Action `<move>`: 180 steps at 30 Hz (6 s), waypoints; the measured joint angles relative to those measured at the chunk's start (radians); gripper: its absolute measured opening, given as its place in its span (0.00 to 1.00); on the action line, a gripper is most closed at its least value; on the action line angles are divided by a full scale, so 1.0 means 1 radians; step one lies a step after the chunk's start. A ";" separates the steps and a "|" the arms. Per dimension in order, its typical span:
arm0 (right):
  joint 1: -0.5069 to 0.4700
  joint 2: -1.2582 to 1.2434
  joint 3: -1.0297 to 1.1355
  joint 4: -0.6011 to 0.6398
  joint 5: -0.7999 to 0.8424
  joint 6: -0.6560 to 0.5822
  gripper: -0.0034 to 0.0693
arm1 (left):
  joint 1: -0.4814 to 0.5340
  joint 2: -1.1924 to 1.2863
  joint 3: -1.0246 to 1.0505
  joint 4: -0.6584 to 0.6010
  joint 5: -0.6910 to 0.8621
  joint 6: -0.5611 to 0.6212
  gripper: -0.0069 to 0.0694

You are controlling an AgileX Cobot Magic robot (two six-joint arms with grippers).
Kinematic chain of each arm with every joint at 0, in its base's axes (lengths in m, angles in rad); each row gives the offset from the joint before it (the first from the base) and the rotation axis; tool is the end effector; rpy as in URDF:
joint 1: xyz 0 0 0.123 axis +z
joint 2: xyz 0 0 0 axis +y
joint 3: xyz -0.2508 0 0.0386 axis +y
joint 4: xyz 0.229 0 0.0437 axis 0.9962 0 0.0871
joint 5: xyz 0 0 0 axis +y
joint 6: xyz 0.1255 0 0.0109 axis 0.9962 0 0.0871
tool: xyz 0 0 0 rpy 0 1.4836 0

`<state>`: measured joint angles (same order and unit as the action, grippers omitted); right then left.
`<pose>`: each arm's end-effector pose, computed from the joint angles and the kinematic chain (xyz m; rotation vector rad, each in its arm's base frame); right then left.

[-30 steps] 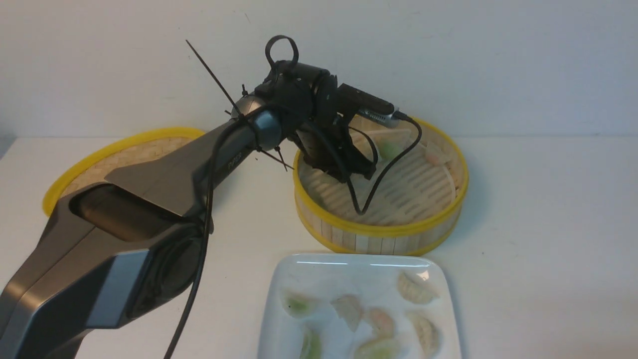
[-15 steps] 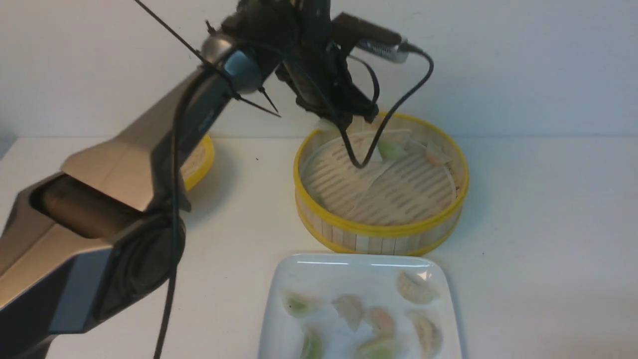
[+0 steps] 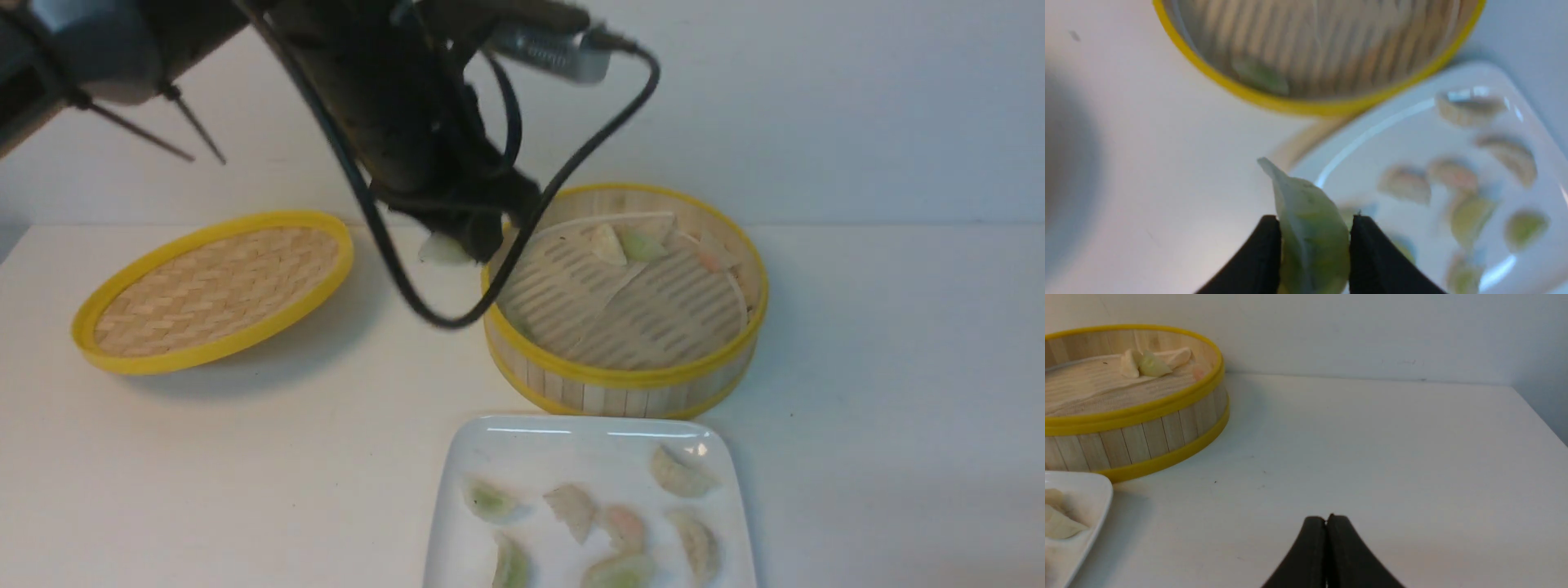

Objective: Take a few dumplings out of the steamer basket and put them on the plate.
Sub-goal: Use the left arm to put the dumpling into the plate, then use the right arm to grab a dumpling from inside the steamer, then use the right arm to put the dumpling into the plate

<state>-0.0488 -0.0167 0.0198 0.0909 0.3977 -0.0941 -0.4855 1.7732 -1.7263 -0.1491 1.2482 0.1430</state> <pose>0.0976 -0.0003 0.1617 0.0122 1.8827 -0.0074 0.3133 -0.1854 0.2774 0.8355 2.6673 -0.2944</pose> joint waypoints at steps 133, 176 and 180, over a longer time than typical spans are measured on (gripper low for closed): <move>0.310 2.389 -2.226 0.257 0.662 -0.268 0.36 | -0.147 -1.146 0.818 0.373 -0.024 -0.502 0.08; 0.382 1.716 -1.775 0.256 0.854 -0.164 0.29 | -0.147 -1.146 0.818 0.395 -0.058 -0.525 0.08; 0.451 1.608 -1.493 0.266 0.819 -0.172 0.29 | -0.147 -1.146 0.818 0.393 -0.083 -0.525 0.08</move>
<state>0.4022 1.5911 -1.4730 0.3570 1.2163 -0.2662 -0.6321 0.6271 -0.9081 0.2441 1.1651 -0.3821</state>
